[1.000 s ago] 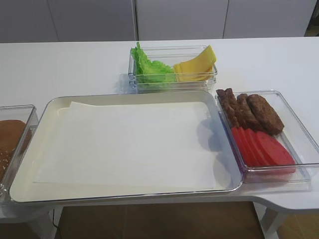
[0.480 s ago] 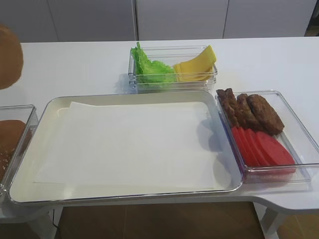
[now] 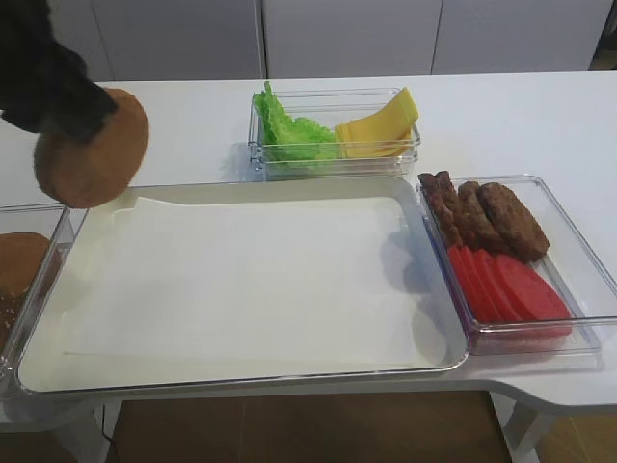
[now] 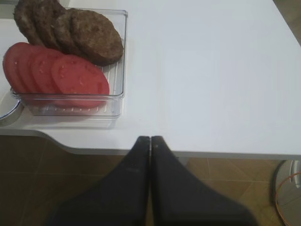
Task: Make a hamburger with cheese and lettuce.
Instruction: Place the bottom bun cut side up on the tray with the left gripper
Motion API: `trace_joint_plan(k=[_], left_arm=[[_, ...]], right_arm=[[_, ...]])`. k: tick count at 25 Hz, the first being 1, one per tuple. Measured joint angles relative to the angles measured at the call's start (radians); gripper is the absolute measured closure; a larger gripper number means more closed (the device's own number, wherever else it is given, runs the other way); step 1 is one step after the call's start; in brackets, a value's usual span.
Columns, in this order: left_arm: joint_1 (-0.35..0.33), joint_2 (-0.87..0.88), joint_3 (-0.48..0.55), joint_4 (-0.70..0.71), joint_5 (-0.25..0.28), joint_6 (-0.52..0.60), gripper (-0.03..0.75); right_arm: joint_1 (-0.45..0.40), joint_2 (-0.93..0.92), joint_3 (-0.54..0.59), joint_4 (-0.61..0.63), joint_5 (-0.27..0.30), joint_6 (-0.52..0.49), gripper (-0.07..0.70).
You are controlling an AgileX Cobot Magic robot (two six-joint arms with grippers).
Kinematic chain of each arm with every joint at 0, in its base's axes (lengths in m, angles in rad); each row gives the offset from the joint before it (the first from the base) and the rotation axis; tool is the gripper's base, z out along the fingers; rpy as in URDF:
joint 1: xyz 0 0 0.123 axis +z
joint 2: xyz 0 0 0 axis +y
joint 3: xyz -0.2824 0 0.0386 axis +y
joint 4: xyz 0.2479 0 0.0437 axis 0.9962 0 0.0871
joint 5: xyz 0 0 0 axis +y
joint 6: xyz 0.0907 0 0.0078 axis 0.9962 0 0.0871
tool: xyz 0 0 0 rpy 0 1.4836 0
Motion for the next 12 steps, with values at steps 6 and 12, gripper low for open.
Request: trace_joint_plan(k=[6,12], left_arm=[[-0.224,0.134,0.000,0.213,0.001,-0.190,0.580],[-0.348,0.245,0.000,0.385,0.006,-0.337,0.580]], right_arm=[[0.000,0.000,0.000,0.000,0.000,0.000,0.635],[0.000,0.000,0.000,0.000,0.000,0.000,0.635]])
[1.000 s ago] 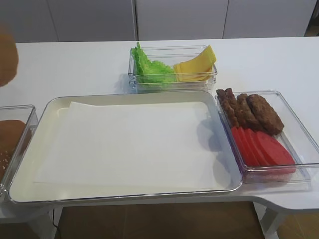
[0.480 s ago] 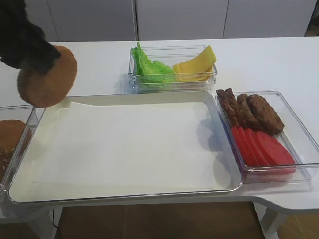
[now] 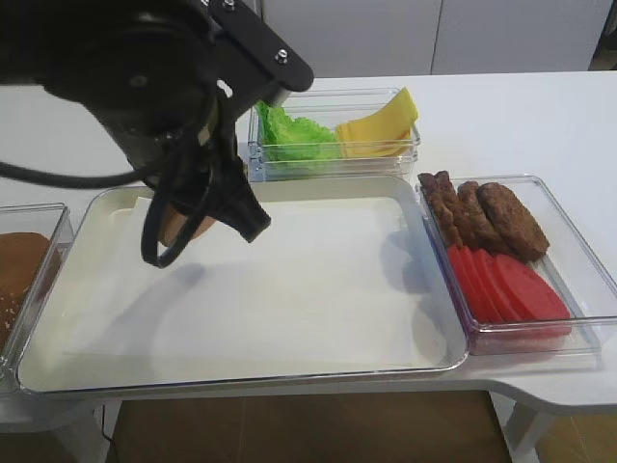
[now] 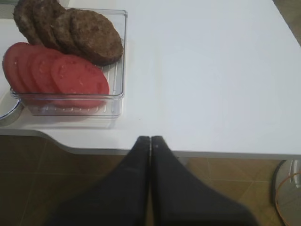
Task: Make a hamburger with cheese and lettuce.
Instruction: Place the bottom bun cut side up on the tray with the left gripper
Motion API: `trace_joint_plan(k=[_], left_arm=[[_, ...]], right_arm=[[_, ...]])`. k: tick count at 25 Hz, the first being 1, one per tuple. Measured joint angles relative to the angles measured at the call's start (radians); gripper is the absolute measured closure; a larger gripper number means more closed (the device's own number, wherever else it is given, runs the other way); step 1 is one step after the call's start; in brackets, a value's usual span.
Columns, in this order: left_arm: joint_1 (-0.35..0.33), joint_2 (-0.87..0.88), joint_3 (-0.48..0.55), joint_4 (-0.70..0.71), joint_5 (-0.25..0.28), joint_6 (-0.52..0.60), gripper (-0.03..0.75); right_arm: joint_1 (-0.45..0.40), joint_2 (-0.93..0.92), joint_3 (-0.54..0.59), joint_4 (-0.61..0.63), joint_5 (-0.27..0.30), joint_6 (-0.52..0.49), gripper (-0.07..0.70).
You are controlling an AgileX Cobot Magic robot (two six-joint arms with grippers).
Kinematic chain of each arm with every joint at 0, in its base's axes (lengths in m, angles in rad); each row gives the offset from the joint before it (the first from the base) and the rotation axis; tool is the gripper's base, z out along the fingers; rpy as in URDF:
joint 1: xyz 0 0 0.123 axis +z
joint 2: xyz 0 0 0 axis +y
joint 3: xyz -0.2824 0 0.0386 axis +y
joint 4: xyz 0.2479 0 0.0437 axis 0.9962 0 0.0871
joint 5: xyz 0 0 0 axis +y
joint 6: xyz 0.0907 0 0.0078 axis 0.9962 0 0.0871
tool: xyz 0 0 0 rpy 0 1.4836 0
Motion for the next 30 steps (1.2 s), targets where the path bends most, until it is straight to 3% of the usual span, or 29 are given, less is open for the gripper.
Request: trace_joint_plan(k=[7,15,30], left_arm=[[-0.049,0.054,0.000,0.107,-0.002,-0.078,0.581],[-0.053,0.136,0.000,0.188,-0.003,-0.169,0.581],[-0.053,0.232,0.000,0.215,-0.020,-0.187,0.581]], right_arm=[[0.000,0.000,0.000,0.000,0.000,0.000,0.636],[0.000,0.000,0.000,0.000,0.000,0.000,0.636],[0.000,0.000,0.000,0.000,0.000,0.000,0.636]])
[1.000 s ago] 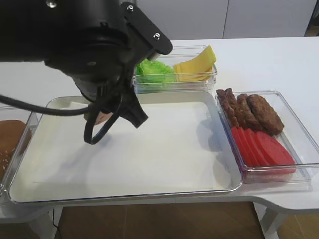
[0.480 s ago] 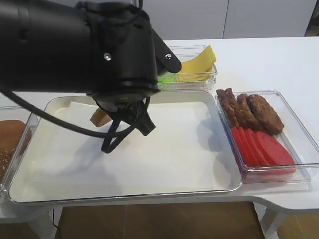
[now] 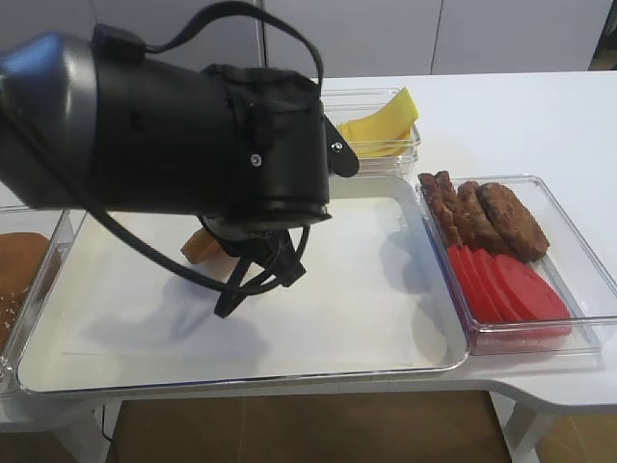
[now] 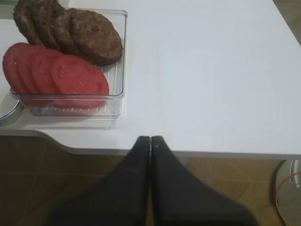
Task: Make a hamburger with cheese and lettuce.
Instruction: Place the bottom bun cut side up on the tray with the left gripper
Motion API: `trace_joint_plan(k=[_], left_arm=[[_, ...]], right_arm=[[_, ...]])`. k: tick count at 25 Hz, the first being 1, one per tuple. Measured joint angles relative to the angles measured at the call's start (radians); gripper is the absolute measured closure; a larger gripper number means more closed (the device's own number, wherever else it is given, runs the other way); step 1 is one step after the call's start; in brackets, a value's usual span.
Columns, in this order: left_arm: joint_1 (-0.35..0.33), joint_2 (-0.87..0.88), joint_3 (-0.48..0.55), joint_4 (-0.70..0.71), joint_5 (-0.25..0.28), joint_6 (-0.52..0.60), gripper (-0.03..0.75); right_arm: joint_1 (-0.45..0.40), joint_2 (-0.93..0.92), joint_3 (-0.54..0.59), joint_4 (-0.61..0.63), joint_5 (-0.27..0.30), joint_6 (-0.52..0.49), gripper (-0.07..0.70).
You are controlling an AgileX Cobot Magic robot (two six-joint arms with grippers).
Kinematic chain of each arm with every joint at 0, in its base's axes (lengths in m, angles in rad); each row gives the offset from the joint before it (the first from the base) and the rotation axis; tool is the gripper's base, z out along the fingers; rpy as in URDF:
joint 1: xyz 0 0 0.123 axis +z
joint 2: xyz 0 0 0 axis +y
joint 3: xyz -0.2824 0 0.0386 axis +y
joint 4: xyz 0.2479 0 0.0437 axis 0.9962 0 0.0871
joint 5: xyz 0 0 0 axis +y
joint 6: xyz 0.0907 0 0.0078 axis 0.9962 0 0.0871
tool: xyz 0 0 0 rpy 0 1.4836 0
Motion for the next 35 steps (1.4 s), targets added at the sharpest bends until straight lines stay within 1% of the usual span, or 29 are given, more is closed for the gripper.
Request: trace_joint_plan(k=[11,19,35], left_arm=[[-0.002,0.004,0.000,0.001,-0.011,-0.029,0.582],[-0.041,0.007,0.000,0.003,-0.011,-0.029,0.582],[-0.040,0.008,0.000,-0.002,-0.014,-0.050,0.582]], right_arm=[[0.000,0.000,0.000,0.000,0.000,0.002,0.635],[0.000,0.000,0.000,0.000,0.000,0.002,0.635],[0.000,0.000,0.000,0.000,0.000,0.002,0.633]])
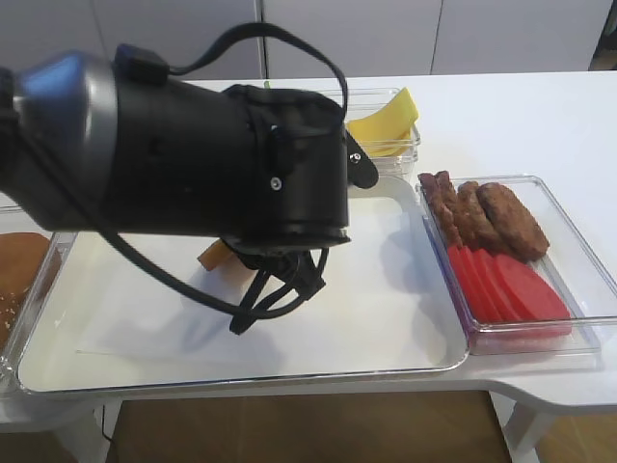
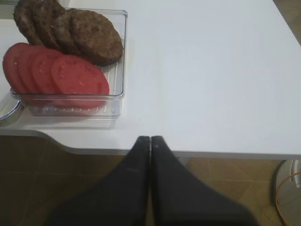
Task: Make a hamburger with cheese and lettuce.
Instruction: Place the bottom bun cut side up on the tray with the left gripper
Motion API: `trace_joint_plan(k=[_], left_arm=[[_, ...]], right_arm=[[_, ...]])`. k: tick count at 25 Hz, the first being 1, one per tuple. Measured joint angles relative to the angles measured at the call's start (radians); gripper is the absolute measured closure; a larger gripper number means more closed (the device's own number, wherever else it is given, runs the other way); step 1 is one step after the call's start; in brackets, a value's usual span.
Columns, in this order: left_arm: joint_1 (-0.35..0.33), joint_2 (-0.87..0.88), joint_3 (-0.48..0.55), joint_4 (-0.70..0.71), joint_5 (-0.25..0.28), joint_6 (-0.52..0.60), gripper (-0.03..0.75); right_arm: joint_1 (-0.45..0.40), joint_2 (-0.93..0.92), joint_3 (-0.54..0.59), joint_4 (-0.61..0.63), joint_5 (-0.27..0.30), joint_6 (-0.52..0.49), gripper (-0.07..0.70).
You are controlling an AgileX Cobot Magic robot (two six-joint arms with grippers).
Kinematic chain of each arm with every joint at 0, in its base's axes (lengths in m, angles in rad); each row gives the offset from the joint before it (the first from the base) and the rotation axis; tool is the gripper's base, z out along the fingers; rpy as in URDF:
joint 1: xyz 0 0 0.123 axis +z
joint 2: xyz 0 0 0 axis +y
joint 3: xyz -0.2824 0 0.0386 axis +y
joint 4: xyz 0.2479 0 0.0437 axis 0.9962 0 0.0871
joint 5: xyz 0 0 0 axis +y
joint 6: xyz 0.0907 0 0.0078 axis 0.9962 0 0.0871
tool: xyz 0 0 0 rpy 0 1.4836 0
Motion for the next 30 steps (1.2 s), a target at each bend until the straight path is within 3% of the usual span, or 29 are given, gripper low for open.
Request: trace_joint_plan(k=[4,13,30], left_arm=[[0.000,0.000,0.000,-0.002,-0.002,-0.004,0.557],[0.000,0.002,0.000,-0.058,-0.031,-0.026,0.392],[0.000,0.002,0.000,-0.107,-0.036,-0.055,0.314]], right_arm=[[0.000,0.000,0.000,0.000,0.000,0.000,0.635],[0.000,0.000,0.000,0.000,0.000,0.000,0.635],[0.000,0.000,0.000,0.000,0.000,0.000,0.636]])
